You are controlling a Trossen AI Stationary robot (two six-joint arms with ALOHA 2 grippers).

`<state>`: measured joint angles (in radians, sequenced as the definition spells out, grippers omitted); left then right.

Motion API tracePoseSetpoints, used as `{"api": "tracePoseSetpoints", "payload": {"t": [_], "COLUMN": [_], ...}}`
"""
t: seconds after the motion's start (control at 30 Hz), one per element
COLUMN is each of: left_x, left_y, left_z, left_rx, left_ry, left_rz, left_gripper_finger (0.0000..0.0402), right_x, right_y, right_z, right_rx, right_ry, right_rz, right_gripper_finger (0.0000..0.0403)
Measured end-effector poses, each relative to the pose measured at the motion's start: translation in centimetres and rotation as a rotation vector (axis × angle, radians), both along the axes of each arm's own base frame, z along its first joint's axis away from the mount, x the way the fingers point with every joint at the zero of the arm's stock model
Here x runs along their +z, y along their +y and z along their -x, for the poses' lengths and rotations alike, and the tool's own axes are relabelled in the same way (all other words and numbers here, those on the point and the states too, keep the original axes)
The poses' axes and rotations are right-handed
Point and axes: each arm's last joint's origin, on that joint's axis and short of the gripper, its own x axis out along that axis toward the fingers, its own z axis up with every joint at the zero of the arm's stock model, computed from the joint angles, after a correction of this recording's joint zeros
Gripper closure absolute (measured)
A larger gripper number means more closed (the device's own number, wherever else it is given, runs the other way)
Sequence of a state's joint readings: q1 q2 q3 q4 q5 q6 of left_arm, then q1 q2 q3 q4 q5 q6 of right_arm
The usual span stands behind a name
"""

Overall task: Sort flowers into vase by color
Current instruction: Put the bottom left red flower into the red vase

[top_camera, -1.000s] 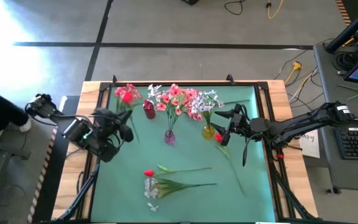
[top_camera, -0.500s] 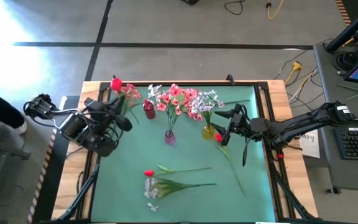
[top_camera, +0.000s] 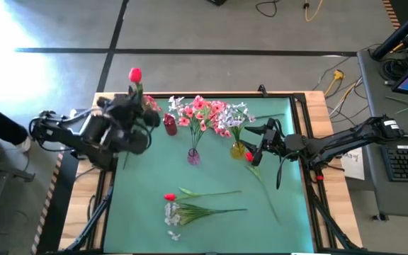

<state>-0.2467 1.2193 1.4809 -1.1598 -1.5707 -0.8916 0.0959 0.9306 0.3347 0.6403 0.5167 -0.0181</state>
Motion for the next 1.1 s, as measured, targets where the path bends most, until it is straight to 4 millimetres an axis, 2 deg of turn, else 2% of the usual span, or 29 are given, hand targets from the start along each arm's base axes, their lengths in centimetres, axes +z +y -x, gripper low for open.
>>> {"api": "tracePoseSetpoints", "payload": {"t": [0.23, 0.47, 0.53, 0.6, 0.73, 0.83, 0.93, 1.1], "left_x": [4.1, 8.2, 9.1, 9.8, 9.8, 9.2, 8.0, 4.9], "left_y": [2.5, 4.1, 4.6, 5.3, 6.5, 7.0, 7.5, 7.9], "left_z": [-0.9, -3.4, -3.5, -3.1, -1.7, -1.2, -1.0, -0.1], "left_rx": [0.022, -0.257, -0.383, -0.414, -0.367, -0.437, -0.502, -0.474], "left_ry": [0.129, 0.254, 0.242, 0.22, 0.196, 0.129, 0.076, 0.05], "left_rz": [0.071, 0.099, 0.085, 0.075, 0.077, 0.064, 0.026, -0.006], "left_gripper_finger": [0.0401, 0.0401, 0.0401, 0.0401, 0.0401, 0.0401, 0.0401, 0.0401], "right_x": [0.0, 0.0, -0.1, -0.1, -0.1, -0.1, -0.1, -0.3], "right_y": [0.0, 0.0, 0.0, 0.0, 0.0, 0.0, 0.0, 0.0], "right_z": [0.0, 0.0, 0.0, 0.0, 0.0, 0.0, 0.0, 0.0], "right_rx": [-0.008, -0.008, -0.008, -0.008, -0.007, -0.007, -0.007, -0.007], "right_ry": [-0.002, 0.0, 0.007, 0.006, 0.005, 0.008, 0.009, 0.017], "right_rz": [-0.004, -0.006, -0.006, -0.008, -0.009, -0.008, -0.01, -0.022], "right_gripper_finger": [0.0138, 0.0138, 0.0138, 0.0138, 0.0138, 0.0138, 0.0138, 0.0138]}}
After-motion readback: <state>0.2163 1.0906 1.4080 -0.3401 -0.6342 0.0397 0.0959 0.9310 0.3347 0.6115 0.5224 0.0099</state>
